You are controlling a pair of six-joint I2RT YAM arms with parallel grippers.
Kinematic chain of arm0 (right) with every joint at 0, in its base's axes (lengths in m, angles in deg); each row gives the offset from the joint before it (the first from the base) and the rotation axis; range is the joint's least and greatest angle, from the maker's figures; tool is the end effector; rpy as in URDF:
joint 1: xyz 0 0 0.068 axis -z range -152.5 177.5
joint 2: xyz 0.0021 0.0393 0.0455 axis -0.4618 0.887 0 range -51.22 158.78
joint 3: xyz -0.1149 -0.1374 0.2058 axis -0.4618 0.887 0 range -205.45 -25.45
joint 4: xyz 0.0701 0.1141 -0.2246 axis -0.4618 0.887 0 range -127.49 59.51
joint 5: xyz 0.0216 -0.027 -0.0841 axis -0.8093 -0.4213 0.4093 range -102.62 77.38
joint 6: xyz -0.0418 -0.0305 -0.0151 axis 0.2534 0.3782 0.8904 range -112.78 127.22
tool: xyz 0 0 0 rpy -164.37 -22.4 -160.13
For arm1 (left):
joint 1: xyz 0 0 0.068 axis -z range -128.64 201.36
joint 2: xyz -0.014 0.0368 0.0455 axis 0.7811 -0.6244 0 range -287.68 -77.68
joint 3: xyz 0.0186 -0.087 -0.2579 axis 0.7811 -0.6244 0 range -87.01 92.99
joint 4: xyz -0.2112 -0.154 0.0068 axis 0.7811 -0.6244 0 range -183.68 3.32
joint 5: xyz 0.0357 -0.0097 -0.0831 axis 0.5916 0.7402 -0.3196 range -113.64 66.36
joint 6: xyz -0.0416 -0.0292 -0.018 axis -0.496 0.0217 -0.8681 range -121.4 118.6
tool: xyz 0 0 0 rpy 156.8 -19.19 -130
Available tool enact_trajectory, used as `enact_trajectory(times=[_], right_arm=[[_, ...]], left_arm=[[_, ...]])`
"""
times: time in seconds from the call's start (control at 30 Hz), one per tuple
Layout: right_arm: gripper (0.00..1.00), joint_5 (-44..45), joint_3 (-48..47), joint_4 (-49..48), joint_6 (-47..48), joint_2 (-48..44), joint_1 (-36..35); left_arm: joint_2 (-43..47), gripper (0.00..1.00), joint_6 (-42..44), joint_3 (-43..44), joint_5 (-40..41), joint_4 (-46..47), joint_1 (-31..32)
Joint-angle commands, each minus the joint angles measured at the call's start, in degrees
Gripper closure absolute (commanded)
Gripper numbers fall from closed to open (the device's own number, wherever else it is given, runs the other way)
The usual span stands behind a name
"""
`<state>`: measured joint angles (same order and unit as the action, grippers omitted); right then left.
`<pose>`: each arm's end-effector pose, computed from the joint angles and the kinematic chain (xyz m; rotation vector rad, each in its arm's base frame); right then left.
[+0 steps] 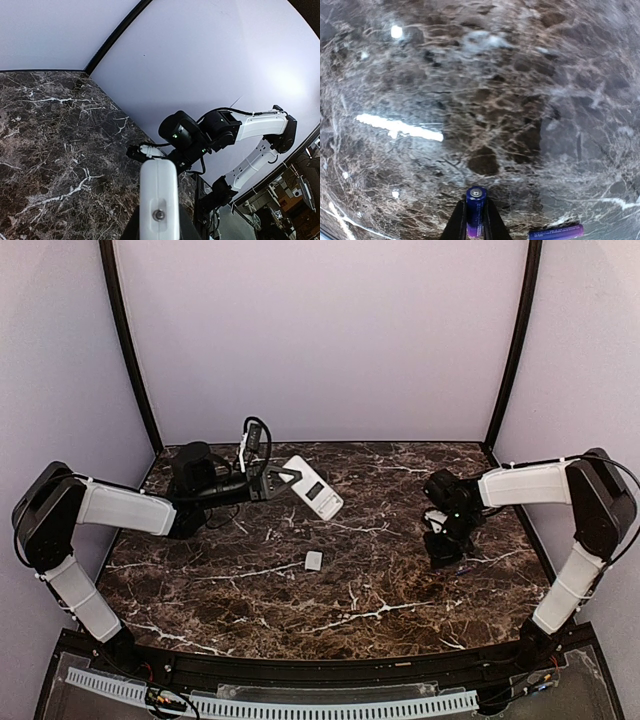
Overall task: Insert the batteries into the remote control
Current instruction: Pick up the battery at the center of the board.
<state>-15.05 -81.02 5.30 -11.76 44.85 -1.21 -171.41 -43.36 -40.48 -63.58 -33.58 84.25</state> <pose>0.2501 0.1387 0.1537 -0.2622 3.0377 0.1317 0.2802 -0.2085 0.2484 0.5099 1.6267 -1.5218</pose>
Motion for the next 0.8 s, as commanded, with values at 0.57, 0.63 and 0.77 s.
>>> enact_trajectory(times=[0.57,0.63,0.77], right_arm=[[1.0,-14.04,-4.03,-10.67,12.47,-6.95,-3.26],[1.0,-15.85,-3.47,-12.53,14.23,-9.36,-4.72],[1.0,-18.77,-2.03,-16.53,16.6,-13.98,-9.11]], left_arm=[[2.86,1.0,1.51,-0.54,-7.29,-14.7,-1.07],[2.89,1.0,1.64,-0.55,-9.13,-17.48,-1.07],[1.1,1.0,-1.28,-0.54,-14.26,-20.36,-0.79]])
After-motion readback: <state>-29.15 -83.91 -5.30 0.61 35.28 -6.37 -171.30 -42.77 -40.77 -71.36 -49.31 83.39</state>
